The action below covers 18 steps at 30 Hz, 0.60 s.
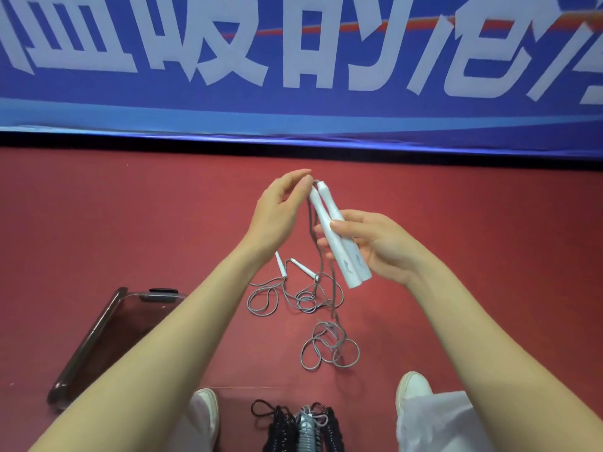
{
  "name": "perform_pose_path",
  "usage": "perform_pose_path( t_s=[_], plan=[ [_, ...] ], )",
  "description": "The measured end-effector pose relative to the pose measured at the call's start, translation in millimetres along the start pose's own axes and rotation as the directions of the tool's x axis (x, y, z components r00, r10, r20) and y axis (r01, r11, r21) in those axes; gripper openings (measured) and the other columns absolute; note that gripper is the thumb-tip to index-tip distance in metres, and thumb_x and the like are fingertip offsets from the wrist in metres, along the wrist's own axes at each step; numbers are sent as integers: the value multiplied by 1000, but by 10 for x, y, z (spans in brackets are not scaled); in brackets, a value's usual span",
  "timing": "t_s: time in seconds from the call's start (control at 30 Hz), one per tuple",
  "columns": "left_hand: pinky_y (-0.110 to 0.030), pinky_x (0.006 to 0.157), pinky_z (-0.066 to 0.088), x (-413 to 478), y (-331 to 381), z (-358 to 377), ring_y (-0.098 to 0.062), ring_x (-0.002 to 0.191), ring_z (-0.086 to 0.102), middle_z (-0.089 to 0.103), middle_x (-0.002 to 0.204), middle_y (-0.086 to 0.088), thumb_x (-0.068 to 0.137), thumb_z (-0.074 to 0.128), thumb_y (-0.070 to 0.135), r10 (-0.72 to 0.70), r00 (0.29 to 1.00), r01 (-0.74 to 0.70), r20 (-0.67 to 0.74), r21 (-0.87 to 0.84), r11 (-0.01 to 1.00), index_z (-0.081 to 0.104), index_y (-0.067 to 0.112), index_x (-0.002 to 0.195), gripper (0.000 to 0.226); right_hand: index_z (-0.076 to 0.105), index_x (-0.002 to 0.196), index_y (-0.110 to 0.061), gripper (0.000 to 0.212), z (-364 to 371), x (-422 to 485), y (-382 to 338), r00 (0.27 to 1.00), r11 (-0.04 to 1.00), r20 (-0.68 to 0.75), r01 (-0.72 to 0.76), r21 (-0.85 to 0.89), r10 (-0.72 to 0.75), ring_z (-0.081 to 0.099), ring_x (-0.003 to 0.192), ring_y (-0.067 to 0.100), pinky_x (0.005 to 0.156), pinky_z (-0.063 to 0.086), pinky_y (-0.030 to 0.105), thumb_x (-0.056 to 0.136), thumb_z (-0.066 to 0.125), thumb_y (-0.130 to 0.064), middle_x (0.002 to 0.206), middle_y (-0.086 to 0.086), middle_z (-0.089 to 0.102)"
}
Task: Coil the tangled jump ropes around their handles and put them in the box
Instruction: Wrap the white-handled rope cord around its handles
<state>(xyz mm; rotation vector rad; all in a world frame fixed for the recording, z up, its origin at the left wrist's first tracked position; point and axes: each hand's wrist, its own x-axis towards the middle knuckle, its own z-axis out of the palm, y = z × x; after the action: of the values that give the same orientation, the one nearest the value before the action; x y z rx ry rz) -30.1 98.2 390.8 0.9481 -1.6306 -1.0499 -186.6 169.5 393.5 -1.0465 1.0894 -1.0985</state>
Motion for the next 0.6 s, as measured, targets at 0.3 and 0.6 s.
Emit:
perform_pose_path(
  t_s=[0.3, 0.6],
  plan=[
    [-20, 55, 44, -5, 78, -105, -8, 48, 43, 55, 61, 5, 91, 64, 23, -149, 982, 179, 119, -314, 932, 61, 12, 73, 21, 41, 137, -32, 63, 18, -73, 16, 974, 850, -91, 131, -510, -205, 66, 74, 20, 70, 53, 36, 83, 72, -32, 93, -1, 66],
    [-22, 61, 49, -33, 118, -116, -6, 49, 46, 55, 59, 6, 93, 62, 21, -297, 949, 314, 110, -452, 835, 62, 14, 81, 14, 33, 144, -32, 53, 4, -4, 224, 884, 188, -14, 84, -978, -468, 58, 104, 37, 77, 47, 43, 96, 47, -46, 127, -1, 56]
  ],
)
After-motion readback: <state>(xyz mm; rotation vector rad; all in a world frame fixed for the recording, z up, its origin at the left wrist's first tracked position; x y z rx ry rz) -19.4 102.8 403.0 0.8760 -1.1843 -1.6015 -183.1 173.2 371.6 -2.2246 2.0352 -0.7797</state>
